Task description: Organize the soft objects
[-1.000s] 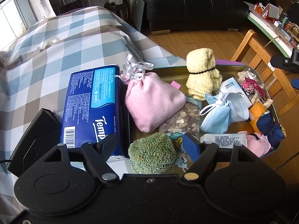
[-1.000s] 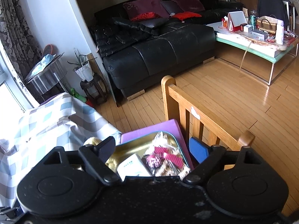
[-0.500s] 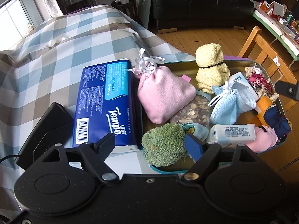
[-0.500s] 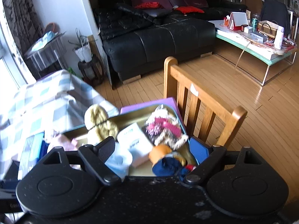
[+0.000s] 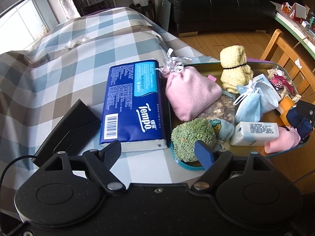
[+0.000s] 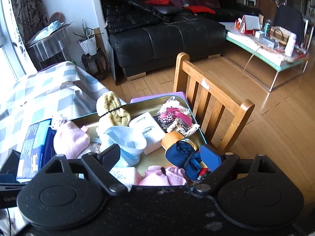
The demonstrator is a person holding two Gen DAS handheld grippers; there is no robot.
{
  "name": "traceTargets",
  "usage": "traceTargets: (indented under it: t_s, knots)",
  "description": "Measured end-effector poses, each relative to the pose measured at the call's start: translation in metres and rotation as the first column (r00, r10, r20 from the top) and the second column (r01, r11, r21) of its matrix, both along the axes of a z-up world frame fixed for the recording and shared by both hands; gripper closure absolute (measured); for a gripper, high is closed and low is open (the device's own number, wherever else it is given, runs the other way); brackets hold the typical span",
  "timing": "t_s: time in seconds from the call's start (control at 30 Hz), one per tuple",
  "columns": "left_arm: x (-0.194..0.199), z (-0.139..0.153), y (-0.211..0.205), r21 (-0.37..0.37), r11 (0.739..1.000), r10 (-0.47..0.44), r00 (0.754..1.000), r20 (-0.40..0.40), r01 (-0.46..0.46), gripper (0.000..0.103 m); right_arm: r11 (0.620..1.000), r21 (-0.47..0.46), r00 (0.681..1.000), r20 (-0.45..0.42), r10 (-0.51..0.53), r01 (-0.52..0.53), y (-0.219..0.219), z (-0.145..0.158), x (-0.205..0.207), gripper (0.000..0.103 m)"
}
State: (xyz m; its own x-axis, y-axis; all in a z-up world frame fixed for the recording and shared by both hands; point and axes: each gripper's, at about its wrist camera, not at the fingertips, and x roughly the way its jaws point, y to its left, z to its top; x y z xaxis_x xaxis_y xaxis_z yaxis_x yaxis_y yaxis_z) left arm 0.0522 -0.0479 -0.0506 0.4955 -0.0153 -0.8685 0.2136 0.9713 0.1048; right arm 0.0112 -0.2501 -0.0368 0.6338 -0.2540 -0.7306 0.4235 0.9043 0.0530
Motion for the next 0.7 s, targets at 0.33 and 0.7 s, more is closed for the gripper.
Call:
traceTargets:
  t_s: [0.33, 0.7]
  knots:
    - [-0.022, 0.023, 0.028, -0.031, 0.998, 0.053, 0.998, 0.037, -0.052, 0.025, 1.000, -0.024, 1.000, -0.002, 0.005, -0.005, 0.015, 0.018, -0.023, 0.012]
    - [-0.048, 0.039, 0.049, -0.076, 0.994, 0.079, 0.995, 0.064, -0.074, 0.024, 0.999, -0.025, 0.999, -0.026, -0.021, 0.020, 0.023, 0.018, -0.032, 0.011]
